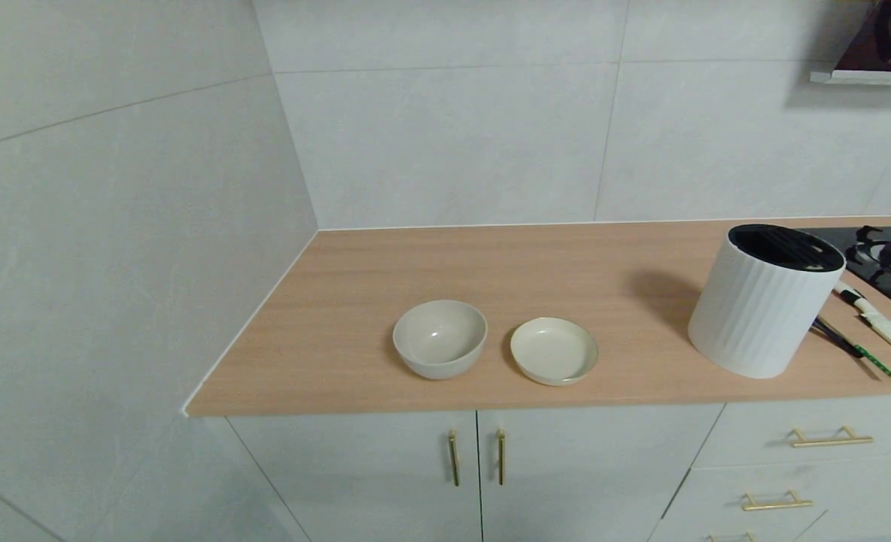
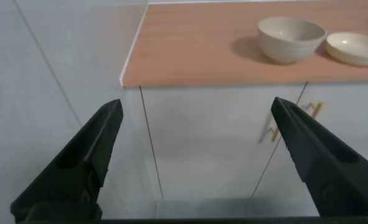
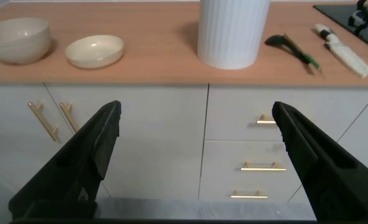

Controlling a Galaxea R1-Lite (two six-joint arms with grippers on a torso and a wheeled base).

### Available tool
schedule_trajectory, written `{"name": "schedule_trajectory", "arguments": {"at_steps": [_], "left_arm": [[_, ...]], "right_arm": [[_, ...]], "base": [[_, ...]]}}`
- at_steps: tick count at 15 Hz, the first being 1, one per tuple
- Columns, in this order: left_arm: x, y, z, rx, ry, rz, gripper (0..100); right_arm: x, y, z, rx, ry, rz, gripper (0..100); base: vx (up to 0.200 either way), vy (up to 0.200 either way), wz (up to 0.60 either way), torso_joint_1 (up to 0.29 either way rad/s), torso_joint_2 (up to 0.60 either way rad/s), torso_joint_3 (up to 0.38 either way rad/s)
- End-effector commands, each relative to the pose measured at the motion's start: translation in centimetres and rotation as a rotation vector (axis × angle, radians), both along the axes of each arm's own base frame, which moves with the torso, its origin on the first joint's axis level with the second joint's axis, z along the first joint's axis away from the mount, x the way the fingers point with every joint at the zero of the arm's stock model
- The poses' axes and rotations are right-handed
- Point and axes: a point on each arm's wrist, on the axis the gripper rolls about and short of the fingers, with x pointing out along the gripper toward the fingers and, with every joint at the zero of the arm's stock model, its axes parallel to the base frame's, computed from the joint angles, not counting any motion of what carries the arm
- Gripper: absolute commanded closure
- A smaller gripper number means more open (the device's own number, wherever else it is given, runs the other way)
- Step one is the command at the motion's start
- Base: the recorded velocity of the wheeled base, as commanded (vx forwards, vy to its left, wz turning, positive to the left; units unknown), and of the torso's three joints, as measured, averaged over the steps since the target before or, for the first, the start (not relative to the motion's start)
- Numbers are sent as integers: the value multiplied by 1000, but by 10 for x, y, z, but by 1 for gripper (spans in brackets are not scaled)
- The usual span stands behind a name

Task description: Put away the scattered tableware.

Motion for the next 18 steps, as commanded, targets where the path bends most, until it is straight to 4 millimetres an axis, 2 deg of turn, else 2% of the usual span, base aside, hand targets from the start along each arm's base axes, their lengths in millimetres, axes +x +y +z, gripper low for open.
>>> {"name": "schedule_trajectory", "arguments": {"at_steps": [1,18], "left_arm": [[0,0,0,-1,0,0,0],[0,0,0,-1,0,0,0]], "right_arm": [[0,0,0,-1,0,0,0],[0,0,0,-1,0,0,0]], "base": [[0,0,0,-242,500,271],[0,0,0,-226,518,290]]}}
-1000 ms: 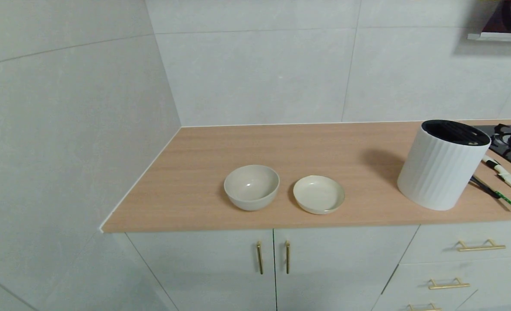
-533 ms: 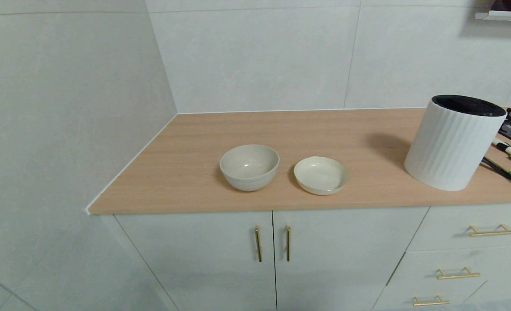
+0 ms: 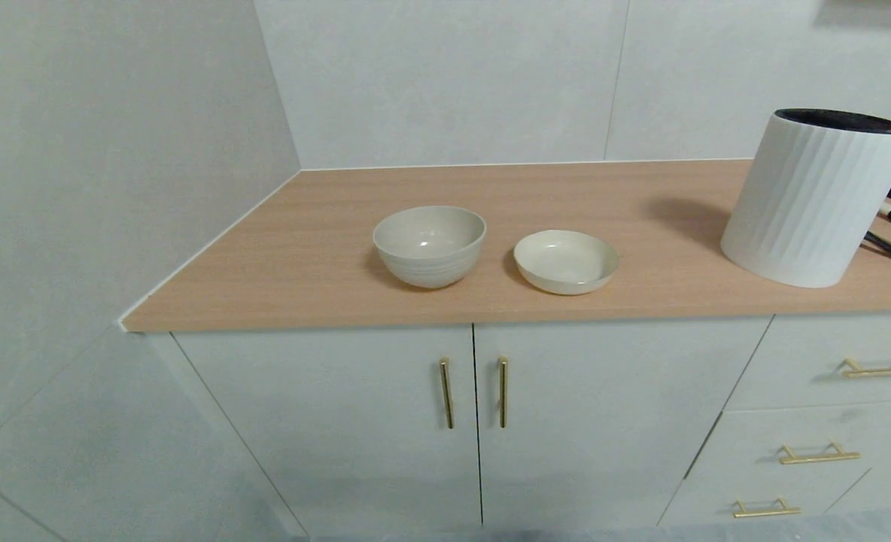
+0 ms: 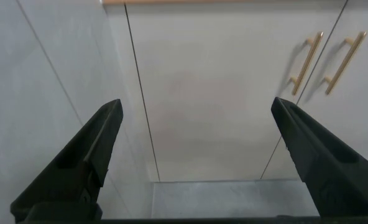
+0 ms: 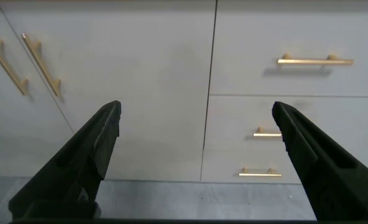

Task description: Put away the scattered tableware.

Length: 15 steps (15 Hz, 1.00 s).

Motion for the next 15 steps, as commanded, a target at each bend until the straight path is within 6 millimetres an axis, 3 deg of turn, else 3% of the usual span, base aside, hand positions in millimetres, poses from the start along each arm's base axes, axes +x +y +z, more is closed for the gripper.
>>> {"name": "schedule_trajectory", "arguments": {"at_steps": [1,12,15], "left_arm": [[0,0,0,-1,-1,0,0],[0,0,0,-1,-1,0,0],[0,0,0,-1,-1,0,0]], "right_arm": [[0,0,0,0,0,1,0],[0,0,0,0,0,1,0],[0,0,0,0,0,1,0]], "base": [[0,0,0,-193,466,276],[0,0,0,-149,450,298],[0,0,0,-33,119,79]]}}
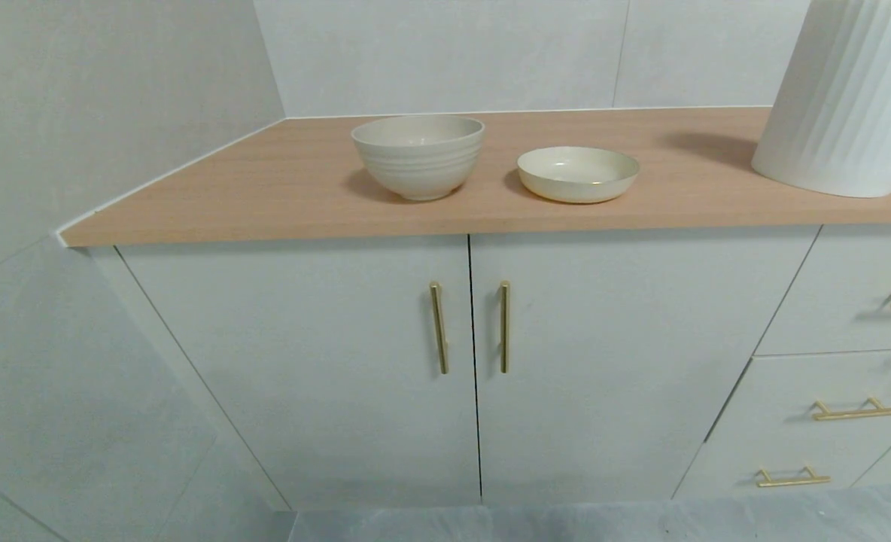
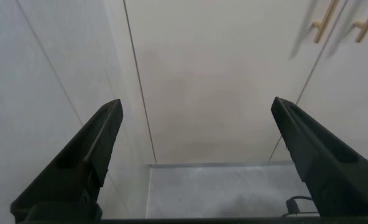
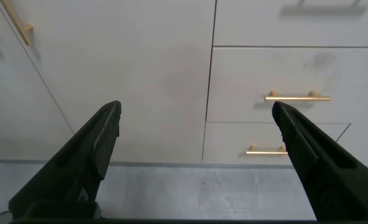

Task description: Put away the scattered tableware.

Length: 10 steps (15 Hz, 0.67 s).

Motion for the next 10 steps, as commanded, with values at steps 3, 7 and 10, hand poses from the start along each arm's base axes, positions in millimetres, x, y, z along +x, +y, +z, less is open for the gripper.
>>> {"name": "schedule_trajectory", "arguments": {"at_steps": [3,7,10], "left_arm": [[0,0,0,0,0,0,0],[0,0,0,0,0,0,0],[0,0,0,0,0,0,0]], "right_arm": [[0,0,0,0,1,1,0],[0,0,0,-3,1,-1,0],[0,0,0,-9,0,2,0]], "base": [[0,0,0,0,0,0],[0,0,0,0,0,0],[0,0,0,0,0,0]]}}
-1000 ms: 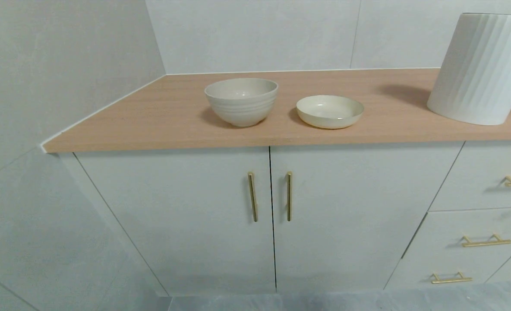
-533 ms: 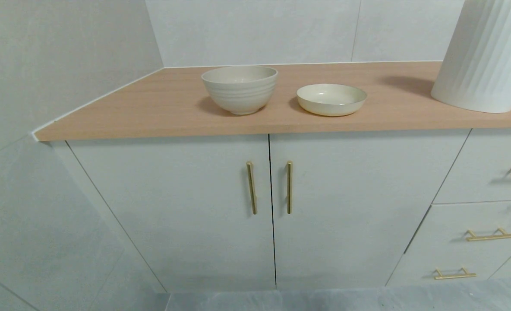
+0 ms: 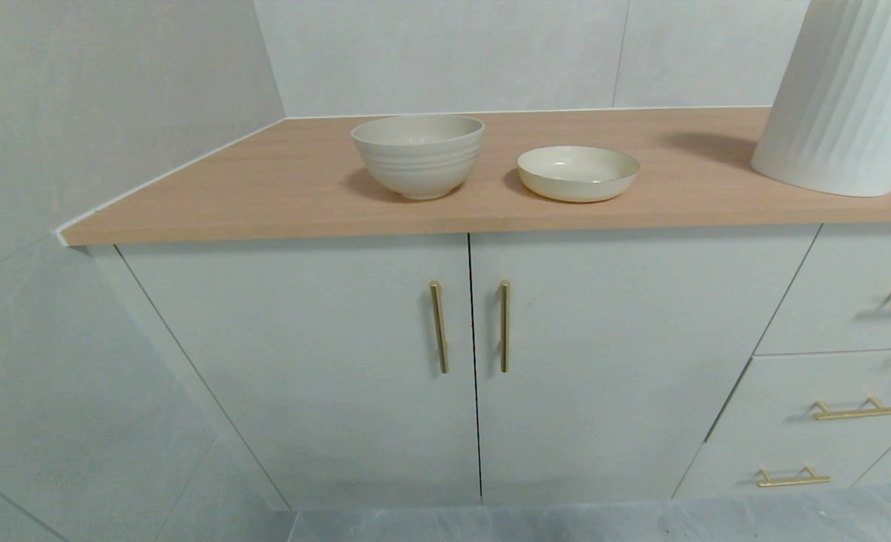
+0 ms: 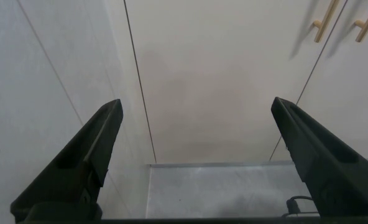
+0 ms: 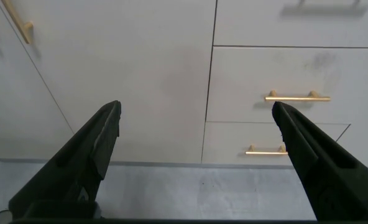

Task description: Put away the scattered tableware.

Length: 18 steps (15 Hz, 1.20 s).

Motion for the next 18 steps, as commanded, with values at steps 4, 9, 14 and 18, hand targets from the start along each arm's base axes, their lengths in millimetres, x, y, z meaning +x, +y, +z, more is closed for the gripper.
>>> {"name": "schedule_trajectory", "arguments": {"at_steps": [4,9,14,18], "left_arm": [[0,0,0,0,0,0,0],[0,0,0,0,0,0,0],[0,0,0,0,0,0,0],[0,0,0,0,0,0,0]], "right_arm": [[-5,2,36,5,-62,109,0],[23,7,49,35,195,336,0],[81,17,62,-17,498,514,0],[139,49,92,-61,455,678,0]], "base": [[0,0,0,0,0,0],[0,0,0,0,0,0],[0,0,0,0,0,0],[0,0,0,0,0,0]]}}
